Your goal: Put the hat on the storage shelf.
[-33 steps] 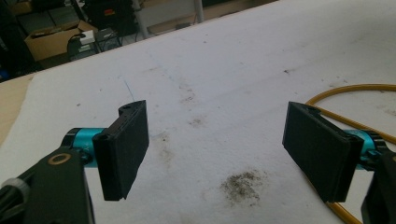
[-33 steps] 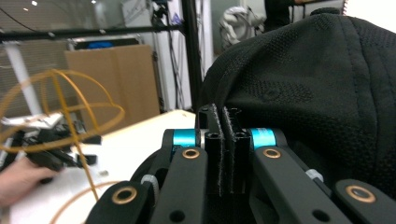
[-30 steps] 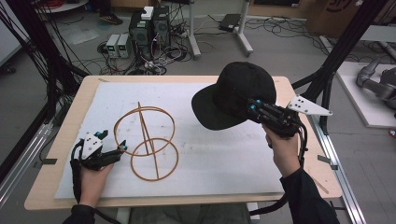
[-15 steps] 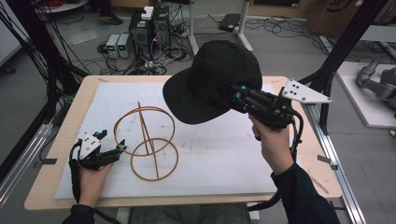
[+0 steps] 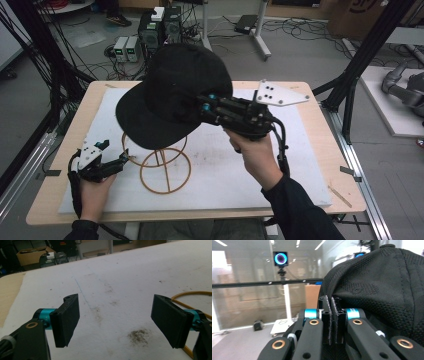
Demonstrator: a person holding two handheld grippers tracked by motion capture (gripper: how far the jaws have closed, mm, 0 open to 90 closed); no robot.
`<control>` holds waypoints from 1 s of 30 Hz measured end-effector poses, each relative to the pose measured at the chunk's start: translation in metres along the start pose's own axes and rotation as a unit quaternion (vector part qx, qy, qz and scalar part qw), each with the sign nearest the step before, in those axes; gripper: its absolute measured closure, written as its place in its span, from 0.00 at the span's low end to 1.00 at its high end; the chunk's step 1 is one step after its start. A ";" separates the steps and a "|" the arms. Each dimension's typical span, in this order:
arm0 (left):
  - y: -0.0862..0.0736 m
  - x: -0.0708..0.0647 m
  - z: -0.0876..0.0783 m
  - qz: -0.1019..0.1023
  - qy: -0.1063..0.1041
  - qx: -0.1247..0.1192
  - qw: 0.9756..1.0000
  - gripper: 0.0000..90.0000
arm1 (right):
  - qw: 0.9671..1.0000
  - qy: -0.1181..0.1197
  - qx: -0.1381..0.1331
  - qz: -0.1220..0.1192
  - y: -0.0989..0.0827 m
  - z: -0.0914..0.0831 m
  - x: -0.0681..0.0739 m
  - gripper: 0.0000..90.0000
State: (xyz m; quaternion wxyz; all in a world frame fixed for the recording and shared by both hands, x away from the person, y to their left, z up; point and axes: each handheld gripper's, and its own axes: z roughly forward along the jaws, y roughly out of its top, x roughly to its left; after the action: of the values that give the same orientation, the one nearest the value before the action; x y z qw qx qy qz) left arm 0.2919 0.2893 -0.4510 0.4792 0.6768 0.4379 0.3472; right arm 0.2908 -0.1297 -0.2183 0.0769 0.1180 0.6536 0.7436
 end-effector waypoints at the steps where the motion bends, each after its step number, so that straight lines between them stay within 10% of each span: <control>1: 0.000 0.000 0.000 -0.001 0.000 -0.001 1.000 0.26 | 1.000 0.009 0.004 0.000 -0.002 0.006 0.003 0.99; 11: -0.001 0.000 -0.001 0.001 -0.005 -0.004 1.000 0.26 | 0.997 0.055 0.045 -0.003 -0.026 0.039 0.015 0.99; 30: -0.001 0.000 0.000 0.002 -0.005 -0.003 1.000 0.25 | 0.987 0.121 0.106 -0.001 -0.061 0.050 0.004 0.94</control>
State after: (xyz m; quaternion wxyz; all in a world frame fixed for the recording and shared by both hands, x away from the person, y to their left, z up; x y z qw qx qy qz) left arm 0.2917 0.2892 -0.4516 0.4827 0.6780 0.4327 0.3464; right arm 0.2987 -0.0727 -0.2728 -0.0149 0.0345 0.7331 0.6791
